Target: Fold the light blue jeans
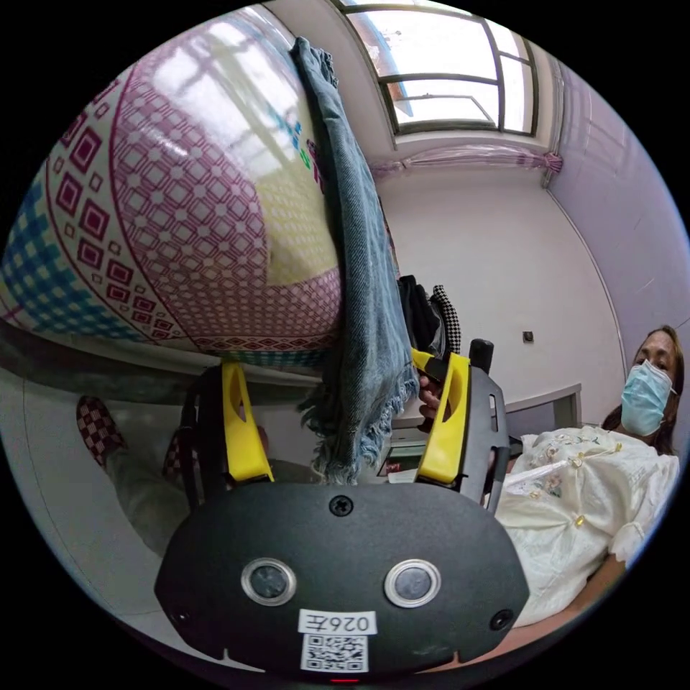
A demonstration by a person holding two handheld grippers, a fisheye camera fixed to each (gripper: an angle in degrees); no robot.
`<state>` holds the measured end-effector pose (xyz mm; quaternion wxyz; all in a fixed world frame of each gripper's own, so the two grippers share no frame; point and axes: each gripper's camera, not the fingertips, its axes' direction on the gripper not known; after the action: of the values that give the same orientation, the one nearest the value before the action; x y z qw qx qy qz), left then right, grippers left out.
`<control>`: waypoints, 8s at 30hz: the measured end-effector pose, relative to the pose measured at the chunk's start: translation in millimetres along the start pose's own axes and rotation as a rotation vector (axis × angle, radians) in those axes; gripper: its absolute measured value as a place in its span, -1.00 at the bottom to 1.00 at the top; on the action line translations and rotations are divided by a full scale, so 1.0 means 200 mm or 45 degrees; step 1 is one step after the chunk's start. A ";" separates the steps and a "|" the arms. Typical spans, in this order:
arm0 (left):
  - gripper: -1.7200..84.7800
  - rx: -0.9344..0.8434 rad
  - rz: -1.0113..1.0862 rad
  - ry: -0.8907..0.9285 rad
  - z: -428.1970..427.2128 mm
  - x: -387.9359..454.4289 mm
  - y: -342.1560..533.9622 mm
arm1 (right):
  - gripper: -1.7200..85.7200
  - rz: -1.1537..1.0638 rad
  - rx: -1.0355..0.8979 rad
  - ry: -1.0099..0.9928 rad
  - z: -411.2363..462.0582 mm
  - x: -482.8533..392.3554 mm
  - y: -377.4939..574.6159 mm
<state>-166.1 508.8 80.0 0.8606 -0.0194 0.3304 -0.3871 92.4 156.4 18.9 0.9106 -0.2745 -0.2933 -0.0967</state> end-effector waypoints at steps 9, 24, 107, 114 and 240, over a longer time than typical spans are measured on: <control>-0.21 0.028 -0.050 0.061 -0.10 -0.05 0.09 | -0.90 -0.055 -0.113 -0.093 -0.10 0.18 -0.17; -0.47 0.206 -0.149 0.252 -0.43 -0.11 0.40 | -0.94 0.626 -0.074 -1.206 -0.15 1.24 -0.05; -0.91 0.066 -0.320 0.506 -0.72 -0.08 0.54 | -0.99 0.299 -0.016 -0.784 0.06 0.29 0.45; -0.93 0.029 -0.274 0.483 -0.78 -0.07 0.54 | -0.99 0.333 -0.032 -0.832 0.06 0.36 0.51; -0.98 -0.141 0.531 -0.952 0.25 0.89 -0.92 | -0.98 -0.289 0.280 0.306 0.32 -0.44 -0.50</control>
<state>-171.7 248.5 74.6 0.9786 -0.1373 0.0131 -0.1528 -42.9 110.9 54.6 0.9468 -0.1251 -0.2205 -0.1983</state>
